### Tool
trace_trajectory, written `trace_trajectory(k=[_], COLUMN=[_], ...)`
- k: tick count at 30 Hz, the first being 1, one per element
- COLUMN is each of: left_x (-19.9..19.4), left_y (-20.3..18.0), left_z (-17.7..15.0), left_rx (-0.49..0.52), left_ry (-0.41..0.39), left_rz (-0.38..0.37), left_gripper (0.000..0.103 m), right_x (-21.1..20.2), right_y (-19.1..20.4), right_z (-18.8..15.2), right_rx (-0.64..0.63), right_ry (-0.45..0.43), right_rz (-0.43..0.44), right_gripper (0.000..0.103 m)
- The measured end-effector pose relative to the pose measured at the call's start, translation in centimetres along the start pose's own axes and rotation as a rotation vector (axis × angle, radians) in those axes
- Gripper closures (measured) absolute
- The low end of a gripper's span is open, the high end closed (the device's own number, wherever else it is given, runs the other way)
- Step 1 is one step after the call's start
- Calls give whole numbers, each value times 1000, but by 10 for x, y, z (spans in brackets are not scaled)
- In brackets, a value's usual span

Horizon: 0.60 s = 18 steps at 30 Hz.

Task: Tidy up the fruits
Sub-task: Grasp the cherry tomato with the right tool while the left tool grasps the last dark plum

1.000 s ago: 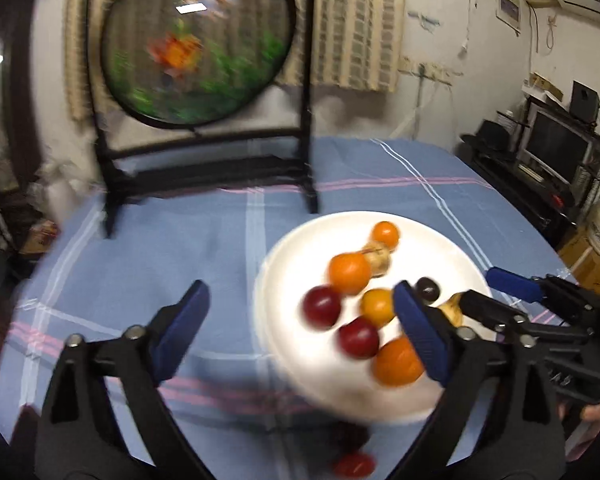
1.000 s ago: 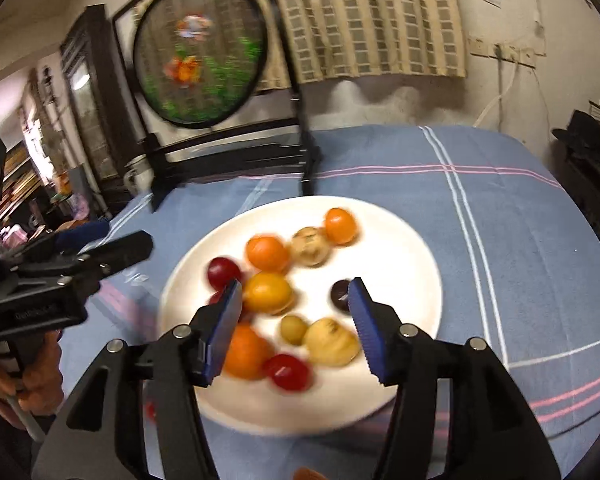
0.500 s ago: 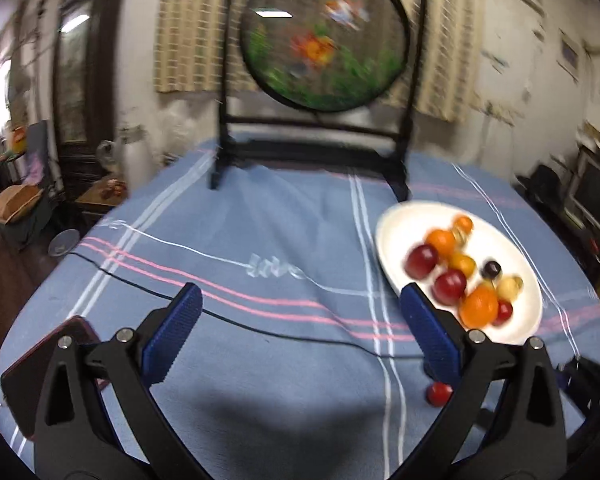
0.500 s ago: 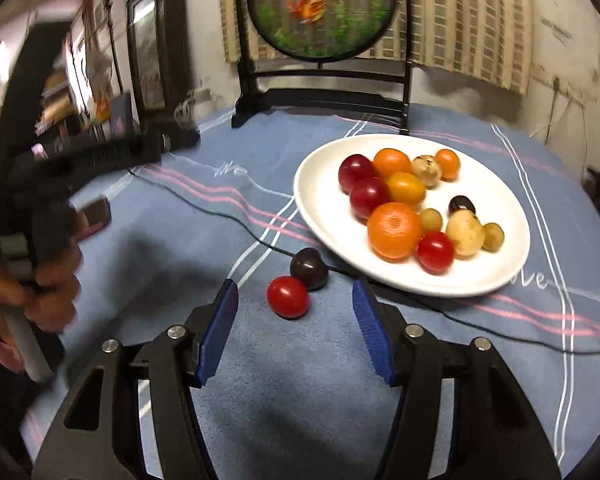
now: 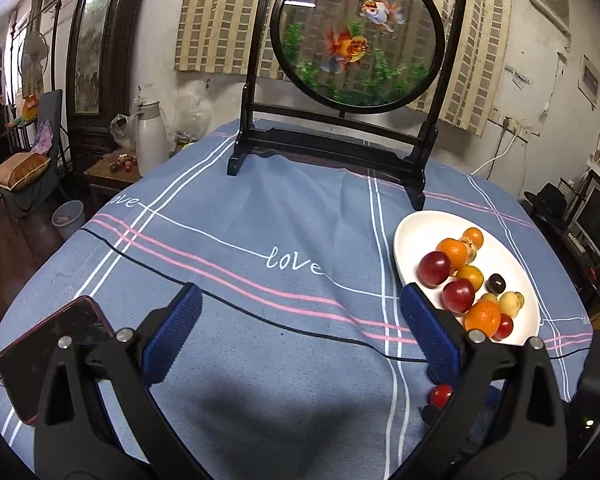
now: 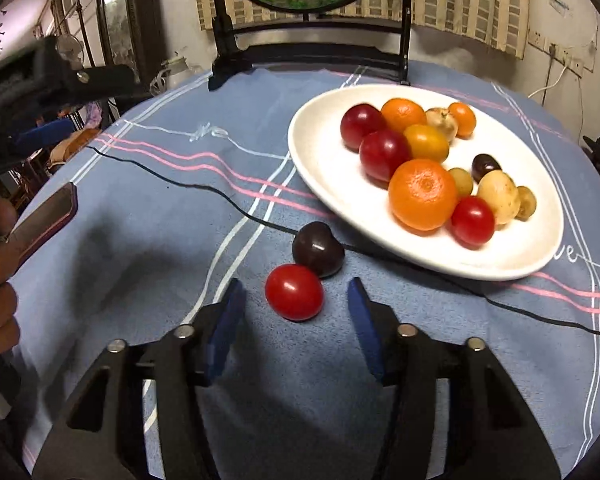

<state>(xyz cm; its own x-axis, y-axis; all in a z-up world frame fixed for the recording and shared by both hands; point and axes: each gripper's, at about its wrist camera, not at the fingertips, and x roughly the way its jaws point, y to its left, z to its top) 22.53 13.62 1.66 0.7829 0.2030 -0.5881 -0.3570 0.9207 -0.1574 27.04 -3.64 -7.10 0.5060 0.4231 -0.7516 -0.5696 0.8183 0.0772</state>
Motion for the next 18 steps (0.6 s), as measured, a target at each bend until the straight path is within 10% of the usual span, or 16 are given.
trace_trajectory(k=[18], left_x=[6], left_y=[4], left_z=[-2], left_rx=[-39], left_ry=[39], left_rz=[-33], left_gripper=[2], right_x=[3], right_y=[-3], right_z=[-1], right_rx=[32], right_ry=[11], right_rz=[14], right_gripper=[73])
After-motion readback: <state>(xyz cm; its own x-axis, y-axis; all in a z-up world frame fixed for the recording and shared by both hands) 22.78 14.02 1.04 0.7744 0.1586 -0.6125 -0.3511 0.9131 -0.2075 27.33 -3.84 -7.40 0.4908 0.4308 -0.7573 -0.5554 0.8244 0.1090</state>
